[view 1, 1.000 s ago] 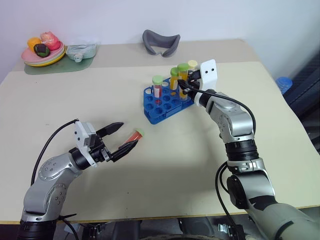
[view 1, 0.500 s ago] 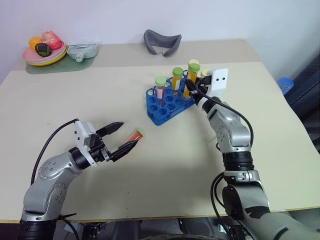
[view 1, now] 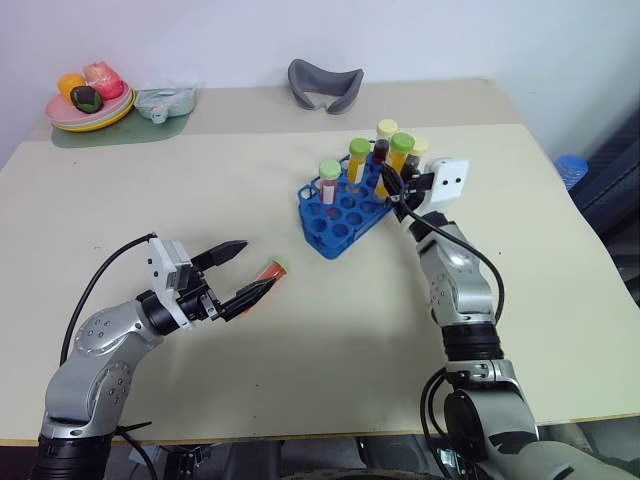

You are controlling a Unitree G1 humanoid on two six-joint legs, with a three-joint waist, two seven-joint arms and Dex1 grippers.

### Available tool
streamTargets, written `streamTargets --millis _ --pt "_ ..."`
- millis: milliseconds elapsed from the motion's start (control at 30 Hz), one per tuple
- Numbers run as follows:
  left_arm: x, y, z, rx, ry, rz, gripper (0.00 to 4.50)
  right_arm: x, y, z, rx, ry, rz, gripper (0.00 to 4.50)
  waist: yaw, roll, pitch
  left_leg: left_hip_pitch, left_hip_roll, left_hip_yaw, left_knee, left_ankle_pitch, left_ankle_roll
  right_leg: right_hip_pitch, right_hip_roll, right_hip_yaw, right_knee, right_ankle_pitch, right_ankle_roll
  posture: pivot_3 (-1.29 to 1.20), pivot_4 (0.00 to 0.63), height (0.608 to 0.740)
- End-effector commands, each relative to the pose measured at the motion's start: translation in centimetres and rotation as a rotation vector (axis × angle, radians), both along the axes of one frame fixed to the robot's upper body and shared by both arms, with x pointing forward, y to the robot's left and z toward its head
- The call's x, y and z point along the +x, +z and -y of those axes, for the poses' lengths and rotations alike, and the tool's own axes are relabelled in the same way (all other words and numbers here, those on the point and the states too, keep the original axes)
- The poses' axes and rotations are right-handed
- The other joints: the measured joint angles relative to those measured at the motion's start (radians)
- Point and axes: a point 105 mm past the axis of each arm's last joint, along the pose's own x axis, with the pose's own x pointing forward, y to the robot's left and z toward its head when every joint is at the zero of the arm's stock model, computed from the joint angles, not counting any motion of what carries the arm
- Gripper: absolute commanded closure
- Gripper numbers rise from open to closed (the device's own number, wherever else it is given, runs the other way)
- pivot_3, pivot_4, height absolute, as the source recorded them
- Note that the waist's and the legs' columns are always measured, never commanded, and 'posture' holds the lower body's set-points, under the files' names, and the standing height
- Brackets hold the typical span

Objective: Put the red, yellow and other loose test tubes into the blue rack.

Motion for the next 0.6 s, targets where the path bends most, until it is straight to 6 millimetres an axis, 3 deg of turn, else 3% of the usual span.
streamTargets --millis 33,567,600 --pt "0.0 1.2 -0.3 -0.002 0.003 0.055 0.00 -0.2 0.4 0.0 -0.016 0.000 0.029 3.71 0.000 0.000 0.000 0.000 0.000 0.000 0.000 0.000 0.000 0.000 0.000 0.000 0.000 0.000 0.000 0.00 0.150 0.740" --pt "0.0 1.1 0.0 -0.008 0.001 0.058 0.00 -0.3 1.7 -1.4 -0.046 0.054 0.011 3.71 0.018 0.000 0.000 0.000 0.000 0.000 -0.001 0.000 0.000 -0.001 0.000 0.000 0.000 0.000 0.000 0.00 0.150 0.740" --pt "0.0 1.1 -0.1 -0.008 0.001 0.058 0.00 -0.3 1.6 -1.4 -0.048 0.054 0.005 2.72 0.018 0.000 0.000 0.000 0.000 0.000 -0.001 0.000 0.000 -0.001 0.000 0.000 0.000 0.000 0.000 0.00 0.150 0.740"
